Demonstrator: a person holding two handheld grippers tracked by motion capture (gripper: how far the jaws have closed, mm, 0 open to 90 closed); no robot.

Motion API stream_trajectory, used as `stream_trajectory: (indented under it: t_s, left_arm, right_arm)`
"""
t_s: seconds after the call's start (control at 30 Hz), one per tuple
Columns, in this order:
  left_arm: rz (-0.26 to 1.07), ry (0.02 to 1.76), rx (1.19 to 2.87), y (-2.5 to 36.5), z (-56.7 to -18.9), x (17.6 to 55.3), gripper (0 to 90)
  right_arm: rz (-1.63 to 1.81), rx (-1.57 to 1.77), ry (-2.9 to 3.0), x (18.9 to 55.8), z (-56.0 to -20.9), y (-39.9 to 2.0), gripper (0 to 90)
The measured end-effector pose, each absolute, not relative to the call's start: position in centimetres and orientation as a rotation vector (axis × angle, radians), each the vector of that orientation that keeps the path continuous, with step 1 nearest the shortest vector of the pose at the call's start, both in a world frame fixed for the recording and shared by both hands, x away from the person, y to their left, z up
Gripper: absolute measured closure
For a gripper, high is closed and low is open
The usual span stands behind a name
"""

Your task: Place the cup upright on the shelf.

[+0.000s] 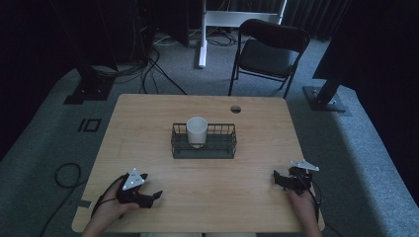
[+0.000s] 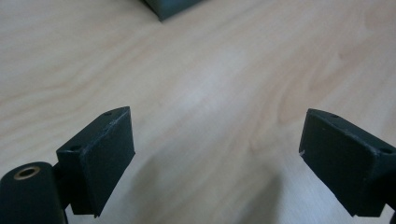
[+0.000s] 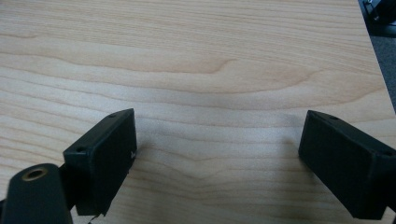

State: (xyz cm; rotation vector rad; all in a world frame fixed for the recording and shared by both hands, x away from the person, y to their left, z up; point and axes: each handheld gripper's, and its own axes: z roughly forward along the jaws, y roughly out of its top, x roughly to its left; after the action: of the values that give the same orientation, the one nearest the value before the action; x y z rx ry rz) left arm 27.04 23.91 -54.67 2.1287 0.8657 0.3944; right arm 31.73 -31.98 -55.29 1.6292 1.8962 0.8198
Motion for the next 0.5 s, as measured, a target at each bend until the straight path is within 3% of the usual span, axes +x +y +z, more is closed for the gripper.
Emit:
stream_trajectory:
  t_s: [0.5]
  left_arm:
    - [0.393, 0.931, 2.207, 26.0, -55.0, 26.7, 10.4]
  right_arm:
    - [0.82, 1.629, 1.896, 31.7, -55.3, -32.0, 10.9]
